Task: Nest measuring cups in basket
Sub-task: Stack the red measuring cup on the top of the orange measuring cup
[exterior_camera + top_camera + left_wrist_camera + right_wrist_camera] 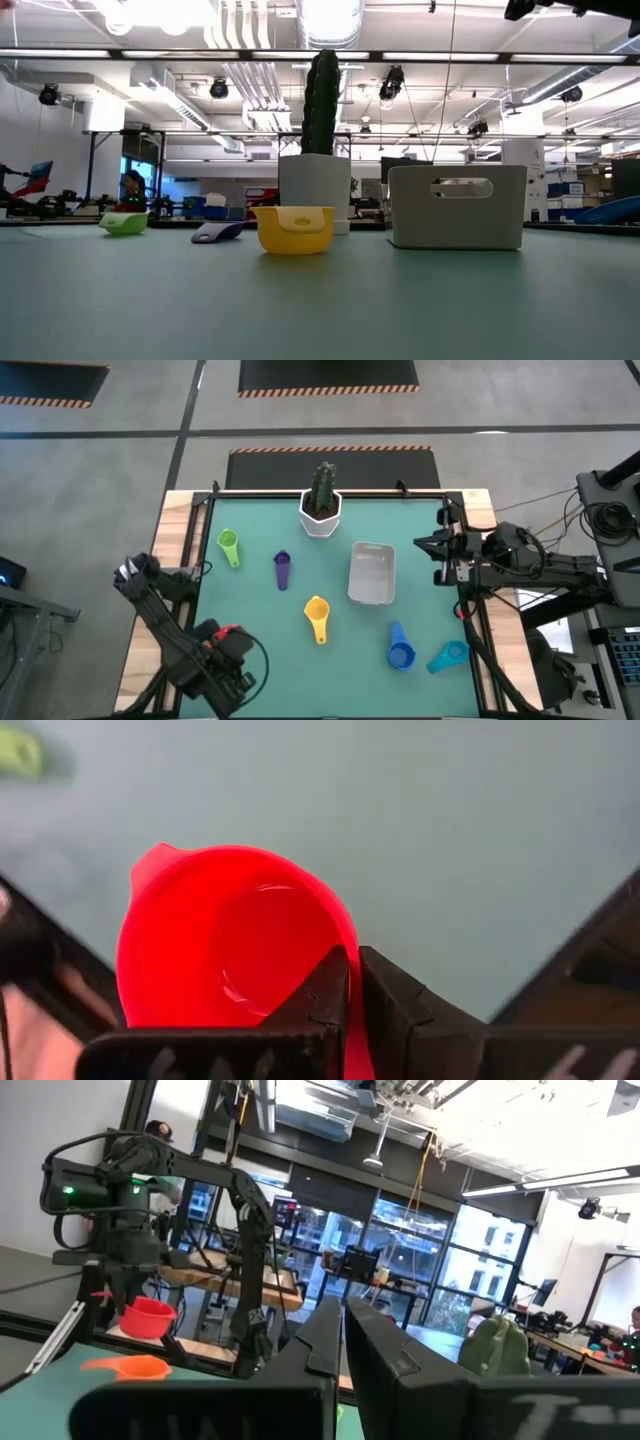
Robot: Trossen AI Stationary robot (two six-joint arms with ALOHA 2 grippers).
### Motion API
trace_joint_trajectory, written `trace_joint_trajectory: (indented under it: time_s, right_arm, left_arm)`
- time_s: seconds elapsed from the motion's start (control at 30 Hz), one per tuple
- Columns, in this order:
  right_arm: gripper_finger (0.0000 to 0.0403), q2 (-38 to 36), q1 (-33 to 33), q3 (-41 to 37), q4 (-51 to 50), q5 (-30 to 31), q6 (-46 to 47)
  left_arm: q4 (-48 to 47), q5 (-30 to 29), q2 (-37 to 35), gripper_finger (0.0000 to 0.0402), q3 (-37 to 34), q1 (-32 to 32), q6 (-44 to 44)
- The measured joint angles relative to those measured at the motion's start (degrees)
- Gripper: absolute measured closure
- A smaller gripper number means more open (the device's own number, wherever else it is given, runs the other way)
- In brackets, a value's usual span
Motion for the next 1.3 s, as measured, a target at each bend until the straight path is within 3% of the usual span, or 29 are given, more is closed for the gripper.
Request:
trace_joint_trajectory:
  time_s: [0.33, 0.47, 1.0, 1.3]
  right_arm:
    - [0.0394, 0.0, 0.0, 0.0, 0.2, 0.0, -2.1]
    - [0.0394, 0.0, 0.0, 0.0, 0.7, 0.0, -2.8]
    - [0.0394, 0.0, 0.0, 0.0, 1.1, 0.0, -2.4]
    - [0.0394, 0.0, 0.0, 0.0, 0.3, 0.0, -1.8]
  left_arm:
    - [0.0, 2.2, 0.2, 0.0399, -4.5, -6.9, -28.1]
    - [0.0, 2.2, 0.2, 0.0399, -8.4, -7.1, -33.4]
    - [9.7, 2.2, 0.3, 0.0400, -20.0, -7.0, -25.4]
    - [11.8, 1.6, 0.3, 0.0398, -22.3, -7.0, -23.0]
